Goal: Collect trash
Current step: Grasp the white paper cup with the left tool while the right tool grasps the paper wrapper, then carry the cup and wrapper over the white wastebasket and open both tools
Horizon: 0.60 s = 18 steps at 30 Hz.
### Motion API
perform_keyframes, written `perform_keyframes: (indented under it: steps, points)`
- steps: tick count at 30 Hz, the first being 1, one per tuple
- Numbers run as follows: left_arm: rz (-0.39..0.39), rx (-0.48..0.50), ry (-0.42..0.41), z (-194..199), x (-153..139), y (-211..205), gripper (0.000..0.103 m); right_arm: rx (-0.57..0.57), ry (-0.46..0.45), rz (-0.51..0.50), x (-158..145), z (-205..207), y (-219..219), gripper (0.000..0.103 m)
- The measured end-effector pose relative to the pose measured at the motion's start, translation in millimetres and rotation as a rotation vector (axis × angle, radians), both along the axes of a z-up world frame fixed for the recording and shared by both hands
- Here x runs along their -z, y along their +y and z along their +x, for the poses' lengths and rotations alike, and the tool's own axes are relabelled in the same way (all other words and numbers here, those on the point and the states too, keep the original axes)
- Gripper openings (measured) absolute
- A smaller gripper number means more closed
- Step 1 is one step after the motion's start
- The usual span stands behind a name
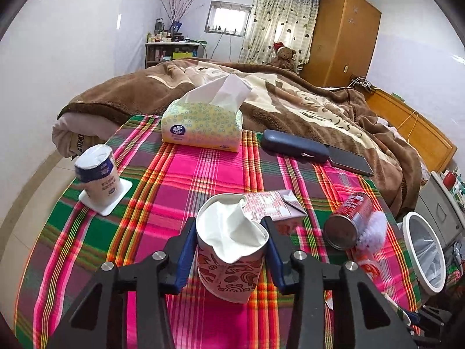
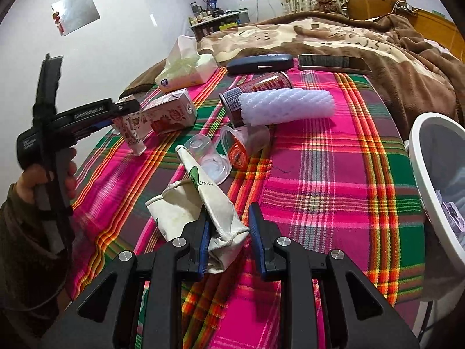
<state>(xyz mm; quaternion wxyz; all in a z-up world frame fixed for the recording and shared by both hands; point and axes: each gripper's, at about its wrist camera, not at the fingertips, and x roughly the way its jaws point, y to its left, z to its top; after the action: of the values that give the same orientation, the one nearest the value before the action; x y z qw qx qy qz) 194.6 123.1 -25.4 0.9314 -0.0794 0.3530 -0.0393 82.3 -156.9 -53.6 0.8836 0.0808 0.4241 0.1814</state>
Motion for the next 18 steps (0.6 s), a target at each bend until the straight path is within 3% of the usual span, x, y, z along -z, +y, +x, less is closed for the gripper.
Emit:
perform_keyframes:
  steps: [18]
  points:
    - [0.032,0.083,-0.059,-65,-31,-42,0.044,0.069,-0.065,0.035,-20,-19,-23,0.026]
